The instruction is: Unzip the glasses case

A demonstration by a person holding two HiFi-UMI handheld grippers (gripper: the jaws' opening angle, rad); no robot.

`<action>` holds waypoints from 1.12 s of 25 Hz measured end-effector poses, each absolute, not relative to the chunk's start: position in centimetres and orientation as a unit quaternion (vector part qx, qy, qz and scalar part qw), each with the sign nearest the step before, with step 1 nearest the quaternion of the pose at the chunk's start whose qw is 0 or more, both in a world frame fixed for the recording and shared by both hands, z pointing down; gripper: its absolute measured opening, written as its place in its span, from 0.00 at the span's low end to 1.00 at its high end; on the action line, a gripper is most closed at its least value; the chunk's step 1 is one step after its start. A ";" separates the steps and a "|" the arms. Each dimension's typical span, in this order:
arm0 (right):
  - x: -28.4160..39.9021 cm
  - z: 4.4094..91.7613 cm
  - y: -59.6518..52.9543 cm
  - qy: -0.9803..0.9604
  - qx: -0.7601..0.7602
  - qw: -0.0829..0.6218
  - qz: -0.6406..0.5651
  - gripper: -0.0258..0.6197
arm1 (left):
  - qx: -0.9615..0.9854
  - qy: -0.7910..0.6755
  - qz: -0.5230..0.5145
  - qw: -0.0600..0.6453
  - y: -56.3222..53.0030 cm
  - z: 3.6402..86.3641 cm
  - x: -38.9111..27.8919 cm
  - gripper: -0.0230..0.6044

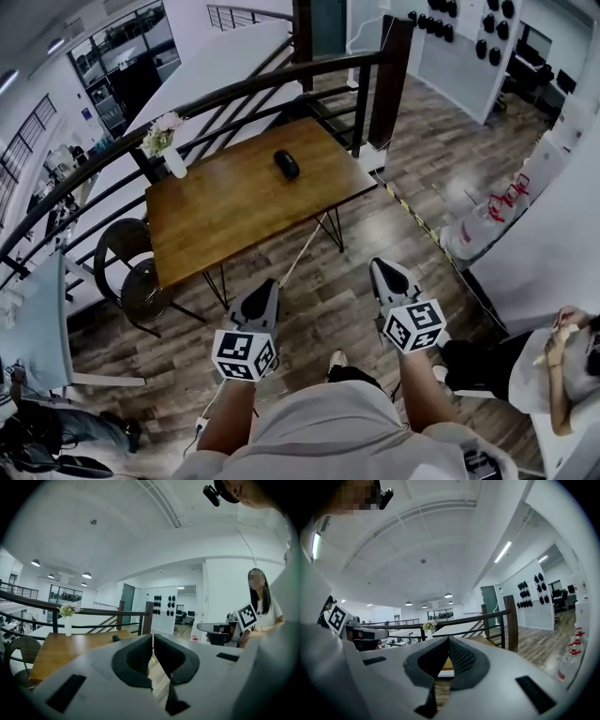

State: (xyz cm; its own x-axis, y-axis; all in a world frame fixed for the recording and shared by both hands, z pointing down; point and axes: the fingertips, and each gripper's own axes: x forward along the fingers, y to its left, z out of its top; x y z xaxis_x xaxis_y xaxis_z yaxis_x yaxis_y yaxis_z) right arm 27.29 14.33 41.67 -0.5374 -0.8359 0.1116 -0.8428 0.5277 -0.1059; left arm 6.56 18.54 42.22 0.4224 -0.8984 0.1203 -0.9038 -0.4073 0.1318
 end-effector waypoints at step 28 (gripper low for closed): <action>32.7 44.1 -10.6 -0.852 0.510 0.067 0.094 0.12 | 0.862 -0.494 0.010 0.115 -9.3 44.1 12.6 0.07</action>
State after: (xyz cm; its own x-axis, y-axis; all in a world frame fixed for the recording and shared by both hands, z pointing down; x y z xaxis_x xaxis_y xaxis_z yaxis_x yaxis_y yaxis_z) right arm 32.68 -10.58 44.10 -0.4699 -0.8573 0.2101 -0.8825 0.4615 -0.0908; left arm 12.56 -9.32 44.05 0.5108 -0.8497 0.1311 -0.8544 -0.4847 0.1871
